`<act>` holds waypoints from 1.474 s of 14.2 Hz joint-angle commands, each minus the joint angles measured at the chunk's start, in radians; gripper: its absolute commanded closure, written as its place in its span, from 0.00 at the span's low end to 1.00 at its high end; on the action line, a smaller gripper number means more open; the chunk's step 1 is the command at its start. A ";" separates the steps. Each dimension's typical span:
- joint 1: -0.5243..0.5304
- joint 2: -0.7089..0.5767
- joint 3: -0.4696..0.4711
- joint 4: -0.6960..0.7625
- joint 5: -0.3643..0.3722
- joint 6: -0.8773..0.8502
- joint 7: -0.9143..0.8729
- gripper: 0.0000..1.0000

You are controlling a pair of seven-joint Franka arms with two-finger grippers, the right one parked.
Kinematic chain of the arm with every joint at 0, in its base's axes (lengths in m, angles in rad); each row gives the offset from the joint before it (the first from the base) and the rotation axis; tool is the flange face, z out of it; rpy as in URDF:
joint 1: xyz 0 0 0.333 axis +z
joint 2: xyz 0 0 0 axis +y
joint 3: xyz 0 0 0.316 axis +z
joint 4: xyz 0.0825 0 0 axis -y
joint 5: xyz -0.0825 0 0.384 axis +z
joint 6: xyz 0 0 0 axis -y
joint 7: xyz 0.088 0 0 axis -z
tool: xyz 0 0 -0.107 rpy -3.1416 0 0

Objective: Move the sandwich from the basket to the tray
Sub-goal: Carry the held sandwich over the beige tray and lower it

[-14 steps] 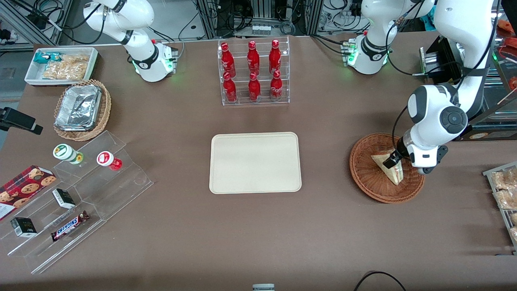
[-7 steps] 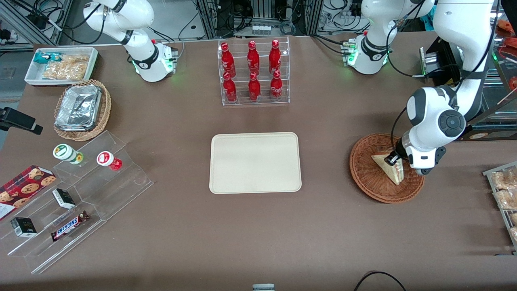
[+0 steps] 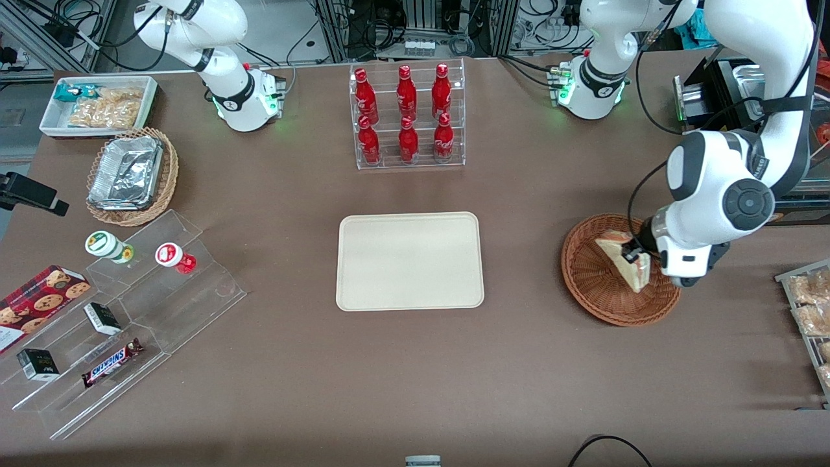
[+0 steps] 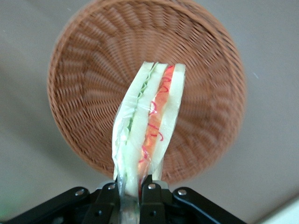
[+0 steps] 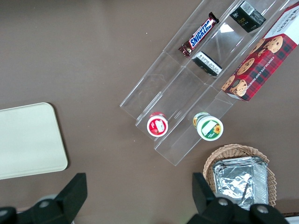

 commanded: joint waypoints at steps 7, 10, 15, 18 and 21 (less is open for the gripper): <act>-0.148 0.228 -0.223 0.308 0.145 -0.048 0.064 1.00; -0.264 0.346 -0.223 0.446 0.175 -0.048 -0.074 1.00; -0.433 0.510 -0.223 0.624 0.175 -0.031 -0.207 1.00; -0.507 0.550 -0.218 0.639 0.199 0.012 -0.278 1.00; -0.562 0.584 -0.205 0.649 0.204 0.014 -0.318 1.00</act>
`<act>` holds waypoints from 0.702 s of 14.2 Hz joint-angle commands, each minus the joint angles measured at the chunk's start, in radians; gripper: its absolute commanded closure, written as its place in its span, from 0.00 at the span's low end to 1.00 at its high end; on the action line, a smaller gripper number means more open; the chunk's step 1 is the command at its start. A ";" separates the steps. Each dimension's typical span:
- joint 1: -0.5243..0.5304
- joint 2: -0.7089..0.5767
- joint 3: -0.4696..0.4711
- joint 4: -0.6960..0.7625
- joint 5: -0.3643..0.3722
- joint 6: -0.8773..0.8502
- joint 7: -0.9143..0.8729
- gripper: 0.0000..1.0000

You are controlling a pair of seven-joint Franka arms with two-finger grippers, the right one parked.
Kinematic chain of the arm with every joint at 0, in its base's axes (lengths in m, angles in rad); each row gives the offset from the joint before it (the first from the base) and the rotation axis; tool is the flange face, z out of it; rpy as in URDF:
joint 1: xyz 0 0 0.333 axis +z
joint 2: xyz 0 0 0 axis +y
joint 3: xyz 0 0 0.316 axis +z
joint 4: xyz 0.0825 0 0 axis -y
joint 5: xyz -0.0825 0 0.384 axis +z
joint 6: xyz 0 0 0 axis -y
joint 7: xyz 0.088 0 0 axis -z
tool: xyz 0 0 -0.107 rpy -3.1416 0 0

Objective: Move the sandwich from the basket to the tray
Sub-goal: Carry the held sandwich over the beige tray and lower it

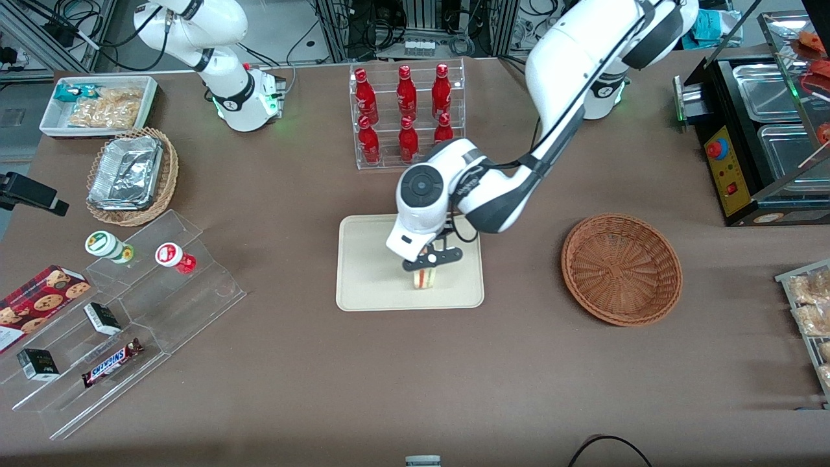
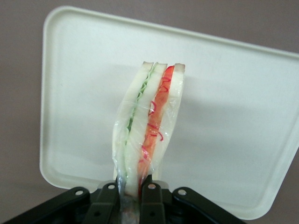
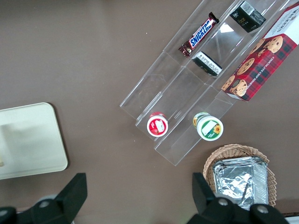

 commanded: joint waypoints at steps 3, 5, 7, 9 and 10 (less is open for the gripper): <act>-0.064 0.095 0.032 0.102 0.021 0.009 -0.073 1.00; -0.078 0.118 0.032 0.127 0.021 0.009 -0.076 1.00; -0.083 0.123 0.034 0.127 0.023 0.010 -0.081 0.92; -0.083 0.125 0.034 0.126 0.023 0.010 -0.079 0.19; -0.083 0.123 0.034 0.116 0.027 0.012 -0.079 0.00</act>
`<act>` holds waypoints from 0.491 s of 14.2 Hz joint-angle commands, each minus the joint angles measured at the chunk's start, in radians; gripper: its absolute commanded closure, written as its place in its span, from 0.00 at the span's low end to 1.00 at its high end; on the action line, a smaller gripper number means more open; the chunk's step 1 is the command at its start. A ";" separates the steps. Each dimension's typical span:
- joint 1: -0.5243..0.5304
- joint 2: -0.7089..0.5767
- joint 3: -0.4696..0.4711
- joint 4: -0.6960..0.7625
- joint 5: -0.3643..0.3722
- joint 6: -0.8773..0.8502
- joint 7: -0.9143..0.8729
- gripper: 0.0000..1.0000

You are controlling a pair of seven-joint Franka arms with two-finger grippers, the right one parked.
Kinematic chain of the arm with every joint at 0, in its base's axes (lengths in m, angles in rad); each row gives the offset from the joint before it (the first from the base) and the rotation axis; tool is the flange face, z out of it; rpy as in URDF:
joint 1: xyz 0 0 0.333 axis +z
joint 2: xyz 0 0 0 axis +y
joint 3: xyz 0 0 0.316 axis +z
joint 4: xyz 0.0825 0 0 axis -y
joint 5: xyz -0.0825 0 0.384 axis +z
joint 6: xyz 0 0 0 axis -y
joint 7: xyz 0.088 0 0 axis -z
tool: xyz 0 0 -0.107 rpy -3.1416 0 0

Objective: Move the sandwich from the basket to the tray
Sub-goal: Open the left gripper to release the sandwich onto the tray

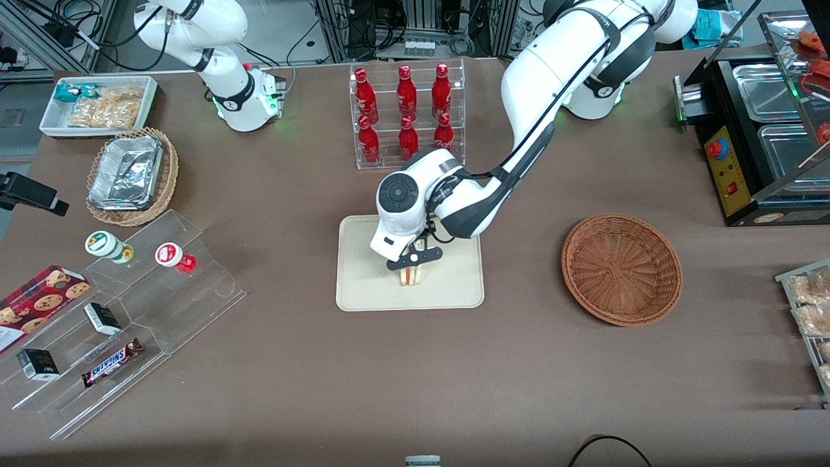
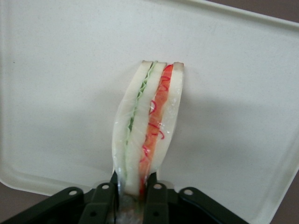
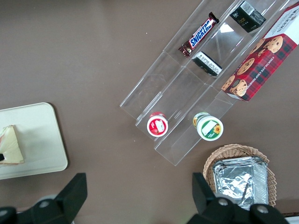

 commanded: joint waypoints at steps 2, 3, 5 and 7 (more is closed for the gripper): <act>-0.017 0.004 0.011 0.028 0.044 -0.010 -0.012 0.00; -0.014 -0.002 0.011 0.030 0.041 -0.013 -0.024 0.00; -0.011 -0.037 0.011 0.027 0.047 -0.033 -0.021 0.00; -0.009 -0.095 0.011 0.027 0.047 -0.115 -0.022 0.00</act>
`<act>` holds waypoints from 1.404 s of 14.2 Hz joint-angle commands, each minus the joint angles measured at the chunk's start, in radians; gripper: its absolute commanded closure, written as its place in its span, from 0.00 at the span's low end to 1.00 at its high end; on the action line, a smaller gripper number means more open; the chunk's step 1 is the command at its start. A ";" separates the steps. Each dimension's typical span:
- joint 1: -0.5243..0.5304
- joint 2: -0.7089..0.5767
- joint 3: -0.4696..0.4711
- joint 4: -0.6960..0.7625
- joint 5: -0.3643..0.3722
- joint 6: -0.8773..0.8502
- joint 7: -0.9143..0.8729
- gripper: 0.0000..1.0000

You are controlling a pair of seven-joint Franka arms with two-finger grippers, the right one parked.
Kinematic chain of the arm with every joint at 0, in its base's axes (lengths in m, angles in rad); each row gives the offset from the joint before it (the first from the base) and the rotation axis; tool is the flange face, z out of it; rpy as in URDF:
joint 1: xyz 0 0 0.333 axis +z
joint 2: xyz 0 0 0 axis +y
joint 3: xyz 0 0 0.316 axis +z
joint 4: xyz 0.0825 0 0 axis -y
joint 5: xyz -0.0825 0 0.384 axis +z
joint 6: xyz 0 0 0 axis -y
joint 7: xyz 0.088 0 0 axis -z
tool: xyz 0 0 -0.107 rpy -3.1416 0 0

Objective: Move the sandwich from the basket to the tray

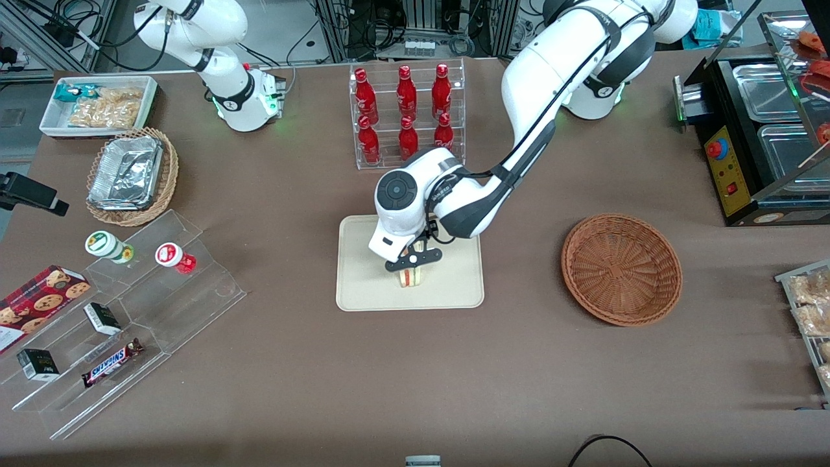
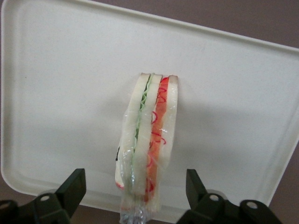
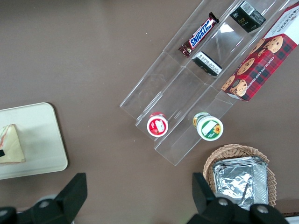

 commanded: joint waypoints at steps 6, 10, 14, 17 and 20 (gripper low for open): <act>0.053 -0.231 0.097 -0.074 -0.012 -0.181 -0.003 0.00; 0.151 -0.335 0.095 -0.212 -0.044 -0.184 0.115 0.00; 0.280 -0.511 0.097 -0.406 -0.134 -0.190 0.352 0.00; 0.377 -0.601 0.097 -0.454 -0.190 -0.277 0.518 0.00; 0.463 -0.664 0.098 -0.454 -0.214 -0.395 0.662 0.00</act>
